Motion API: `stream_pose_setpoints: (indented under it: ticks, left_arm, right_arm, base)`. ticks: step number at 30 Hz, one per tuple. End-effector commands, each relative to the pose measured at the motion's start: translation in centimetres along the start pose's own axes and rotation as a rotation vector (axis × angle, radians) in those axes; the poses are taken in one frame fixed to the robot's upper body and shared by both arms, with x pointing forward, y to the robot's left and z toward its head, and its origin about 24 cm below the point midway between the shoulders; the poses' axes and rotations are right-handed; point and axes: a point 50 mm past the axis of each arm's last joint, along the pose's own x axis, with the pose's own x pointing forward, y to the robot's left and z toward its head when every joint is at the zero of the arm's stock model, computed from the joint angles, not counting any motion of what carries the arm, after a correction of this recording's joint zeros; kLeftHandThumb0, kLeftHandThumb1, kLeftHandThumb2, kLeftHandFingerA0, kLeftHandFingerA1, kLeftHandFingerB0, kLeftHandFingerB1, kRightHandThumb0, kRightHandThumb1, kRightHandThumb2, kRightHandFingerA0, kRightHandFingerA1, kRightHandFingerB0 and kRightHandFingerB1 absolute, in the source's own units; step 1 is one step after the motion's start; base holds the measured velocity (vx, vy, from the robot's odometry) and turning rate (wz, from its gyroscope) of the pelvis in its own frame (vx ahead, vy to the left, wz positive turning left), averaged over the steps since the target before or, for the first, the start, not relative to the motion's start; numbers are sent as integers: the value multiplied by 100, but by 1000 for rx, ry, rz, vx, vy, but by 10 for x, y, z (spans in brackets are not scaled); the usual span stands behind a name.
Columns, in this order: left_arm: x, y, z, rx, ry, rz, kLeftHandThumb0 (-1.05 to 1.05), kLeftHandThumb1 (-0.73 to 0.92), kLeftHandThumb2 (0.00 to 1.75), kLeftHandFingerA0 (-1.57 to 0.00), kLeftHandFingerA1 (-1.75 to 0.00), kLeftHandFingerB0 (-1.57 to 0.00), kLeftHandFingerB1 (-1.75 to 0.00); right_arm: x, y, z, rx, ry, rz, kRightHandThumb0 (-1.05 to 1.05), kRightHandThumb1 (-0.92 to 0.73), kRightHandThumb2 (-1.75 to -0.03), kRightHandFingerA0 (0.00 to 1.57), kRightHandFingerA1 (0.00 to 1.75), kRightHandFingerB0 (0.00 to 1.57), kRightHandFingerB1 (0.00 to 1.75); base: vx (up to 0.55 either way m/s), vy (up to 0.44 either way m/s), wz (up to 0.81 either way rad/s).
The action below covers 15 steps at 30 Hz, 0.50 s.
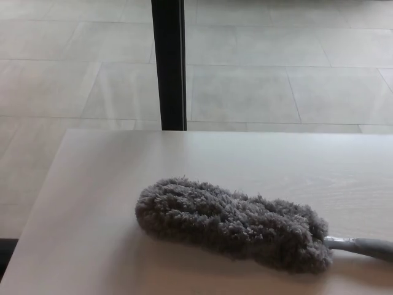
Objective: The robot uses its right hand to pick up the duster kept in the middle of the desk and use it to wipe the desk by swiping its surface twice
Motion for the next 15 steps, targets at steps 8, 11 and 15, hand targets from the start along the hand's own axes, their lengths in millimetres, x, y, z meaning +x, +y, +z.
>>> stream_pose_setpoints:
  ticks: [8,11,15]
  left_arm:
    - [-2,13,13,-350,-64,-111,-73,62,121,-23,-85,-9,-75]
    - [-2,14,16,-345,-70,-112,-94,88,67,-21,-138,-13,-123]
    - [-1,12,19,-297,-74,-114,-95,89,67,-28,-138,-14,-125]
  right_arm:
    - [-21,-41,214,481,-789,-19,-90,-89,-67,12,65,9,45]
    - [-29,-32,235,475,-881,29,-38,-48,-110,4,56,0,53]
    - [-84,25,329,277,-1198,241,-86,-85,-66,12,56,13,40]
  base:
    - [0,0,0]
    - [0,0,0]
    - [0,0,0]
